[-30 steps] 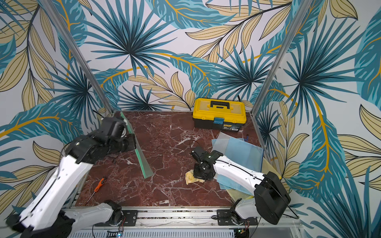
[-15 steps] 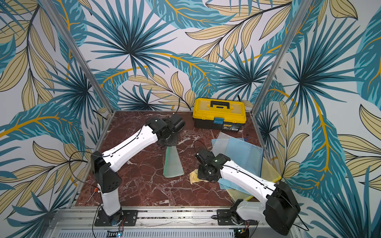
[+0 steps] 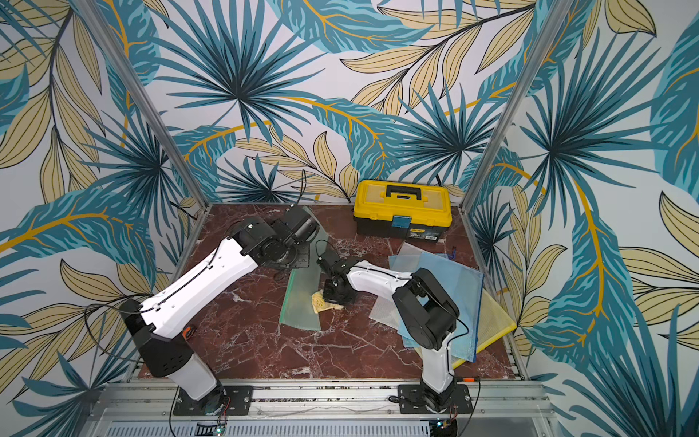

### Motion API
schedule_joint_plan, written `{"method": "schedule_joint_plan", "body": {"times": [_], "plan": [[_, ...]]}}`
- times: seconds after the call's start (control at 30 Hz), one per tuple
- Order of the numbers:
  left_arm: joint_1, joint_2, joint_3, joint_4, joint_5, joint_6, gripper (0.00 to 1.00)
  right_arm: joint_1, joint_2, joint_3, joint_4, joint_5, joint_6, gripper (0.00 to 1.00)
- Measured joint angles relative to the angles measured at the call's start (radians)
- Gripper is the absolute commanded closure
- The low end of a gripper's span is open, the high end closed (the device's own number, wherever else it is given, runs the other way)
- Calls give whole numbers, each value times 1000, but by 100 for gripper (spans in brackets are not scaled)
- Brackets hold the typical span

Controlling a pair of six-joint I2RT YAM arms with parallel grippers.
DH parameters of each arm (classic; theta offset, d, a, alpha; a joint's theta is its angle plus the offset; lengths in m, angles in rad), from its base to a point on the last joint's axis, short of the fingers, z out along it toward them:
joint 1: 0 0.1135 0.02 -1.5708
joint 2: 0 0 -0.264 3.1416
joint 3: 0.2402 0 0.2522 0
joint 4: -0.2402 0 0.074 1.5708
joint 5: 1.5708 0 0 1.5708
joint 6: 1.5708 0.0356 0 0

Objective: Wipe the document bag
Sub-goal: Adjust the document bag at the center of the board.

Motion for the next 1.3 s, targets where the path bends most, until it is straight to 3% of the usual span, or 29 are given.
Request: {"method": "schedule_joint_plan", "body": {"times": [0.17,0.27,0.37,0.53,0.63,0.8,0.9,0.93,1.0,1.13,1.2,1.3], "plan": [[1,-67,-34,-19,1,-21,100,100,50,105,196,-172,32,100],[6,-84,-58,-23,3,-32,100,105,54,84,330,-257,64,100],[5,-69,-104,-8,8,-40,100,81,20,12,373,-263,80,100],[4,-8,-214,46,31,-50,100,-79,-183,-246,234,-169,75,100],[4,32,-270,111,75,-51,100,-180,-333,-327,63,-32,39,100],[-11,117,-293,257,162,-51,100,-182,-557,-321,-163,136,-21,100],[-28,171,-274,341,218,-47,95,-180,-607,-301,-235,187,-39,100],[-31,185,-267,368,237,-42,92,-180,-611,-299,-249,196,-43,100],[-35,210,-252,432,282,-30,76,-180,-608,-296,-277,208,-50,100],[-40,224,-243,535,345,-16,19,-180,-590,-288,-315,217,-56,100],[-36,215,-245,563,357,-8,10,-180,-587,-287,-325,217,-56,100],[-8,160,-300,616,369,11,6,-177,-587,-286,-333,215,-56,100]]}}
